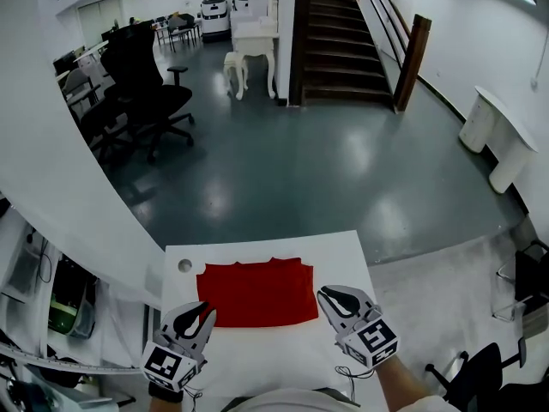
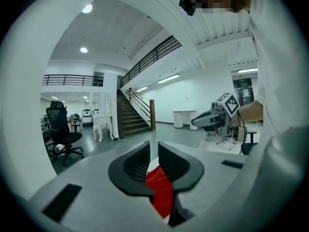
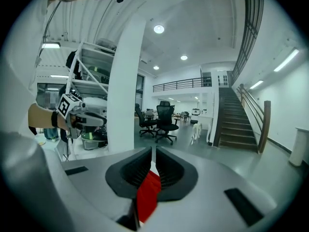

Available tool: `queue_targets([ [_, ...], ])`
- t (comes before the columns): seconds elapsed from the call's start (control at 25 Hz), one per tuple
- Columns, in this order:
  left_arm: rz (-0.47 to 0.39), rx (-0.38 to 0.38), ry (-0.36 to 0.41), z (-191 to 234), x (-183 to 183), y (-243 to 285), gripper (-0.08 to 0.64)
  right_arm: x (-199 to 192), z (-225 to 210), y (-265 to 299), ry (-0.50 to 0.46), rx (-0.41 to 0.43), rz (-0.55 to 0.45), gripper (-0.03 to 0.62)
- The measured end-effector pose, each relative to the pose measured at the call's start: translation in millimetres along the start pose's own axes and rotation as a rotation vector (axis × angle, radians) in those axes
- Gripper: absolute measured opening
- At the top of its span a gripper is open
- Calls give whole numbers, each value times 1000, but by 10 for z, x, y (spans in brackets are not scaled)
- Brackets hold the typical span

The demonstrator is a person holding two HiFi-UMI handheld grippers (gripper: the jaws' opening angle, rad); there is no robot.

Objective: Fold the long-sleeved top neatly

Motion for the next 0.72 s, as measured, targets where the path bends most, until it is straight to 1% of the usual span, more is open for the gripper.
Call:
queue_targets([
  [0.08, 24, -1, -4, -43, 0, -46, 43, 27, 35, -37, -4, 1, -8, 33],
  [0.2, -30, -4, 7, -78, 32, -91, 20, 61, 93, -105, -1, 6, -25, 17],
  [0.28, -45, 1, -9, -84, 40, -140, 9, 89, 130, -140, 0, 11, -36, 15],
  [0.4, -43, -5, -30, -119, 24, -220, 9, 123, 203, -175, -5, 23, -41, 14],
  [0.56, -33, -15, -26, -174, -41, -288, 9, 153, 273, -182, -19, 32, -52, 12],
  [0.72, -19, -12, -38, -214, -77, -325, 9, 181, 308, -195, -25, 40, -56, 12],
])
Point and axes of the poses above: the fingertips, and each gripper's own axes: y forward along the fingers, z to its left, x out of its top, the point moved 1 cm from there along -y, backward along the fingers, and after that the axes turned 14 degrees about x, right-handed, at the moved point
